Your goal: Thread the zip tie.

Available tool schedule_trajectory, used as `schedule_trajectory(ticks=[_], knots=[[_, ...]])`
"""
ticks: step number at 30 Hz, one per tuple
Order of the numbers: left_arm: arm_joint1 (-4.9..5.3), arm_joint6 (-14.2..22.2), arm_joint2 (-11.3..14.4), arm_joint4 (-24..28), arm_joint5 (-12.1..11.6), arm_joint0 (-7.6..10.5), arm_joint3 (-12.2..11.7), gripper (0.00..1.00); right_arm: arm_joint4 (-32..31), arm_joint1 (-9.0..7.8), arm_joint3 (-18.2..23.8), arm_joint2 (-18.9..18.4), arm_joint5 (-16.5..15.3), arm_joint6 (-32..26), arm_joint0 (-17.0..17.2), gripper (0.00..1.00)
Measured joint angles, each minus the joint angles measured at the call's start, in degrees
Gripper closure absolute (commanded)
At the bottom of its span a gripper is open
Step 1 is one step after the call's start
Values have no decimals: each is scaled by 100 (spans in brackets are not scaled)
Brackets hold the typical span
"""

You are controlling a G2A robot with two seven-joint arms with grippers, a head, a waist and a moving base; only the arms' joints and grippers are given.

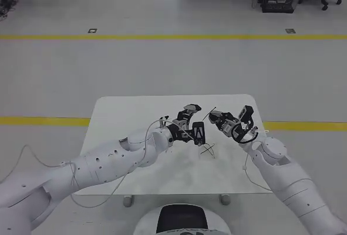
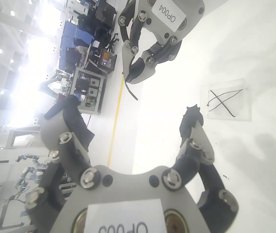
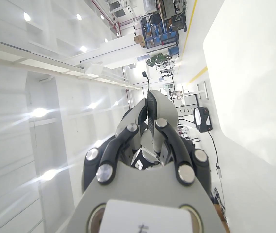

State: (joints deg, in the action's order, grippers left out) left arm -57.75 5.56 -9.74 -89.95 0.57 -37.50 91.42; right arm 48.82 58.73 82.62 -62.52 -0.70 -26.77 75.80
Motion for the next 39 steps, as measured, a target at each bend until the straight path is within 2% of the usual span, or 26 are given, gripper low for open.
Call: schedule_trajectory(ticks=[1, 2, 7, 13, 15, 25, 34, 39], knots=[[-2, -5, 0, 0, -10, 12, -7, 42, -8, 7, 10, -10, 26, -4, 3, 100], [-3, -6, 0, 0, -13, 16, -9, 50, -17, 13, 19, -16, 44, -4, 6, 100], [-6, -51, 0, 0, -35, -17, -18, 53, -101, 43, 86, -31, 151, 0, 28, 100], [8, -98, 0, 0, -30, -18, -10, 62, -305, 79, 177, -2, 307, 13, 31, 100], [16, -99, 0, 0, -13, -11, -9, 61, -330, 90, 183, -4, 346, 20, 28, 100], [63, 60, 0, 0, 73, -9, 35, 63, -676, 124, 244, -57, 662, 100, 10, 100], [105, 237, 0, 0, 141, 81, 117, 73, -879, 149, 275, -98, 865, 25, 29, 100], [123, 219, 0, 0, 51, 96, 145, 75, -914, 166, 272, -137, 875, -27, 42, 100]])
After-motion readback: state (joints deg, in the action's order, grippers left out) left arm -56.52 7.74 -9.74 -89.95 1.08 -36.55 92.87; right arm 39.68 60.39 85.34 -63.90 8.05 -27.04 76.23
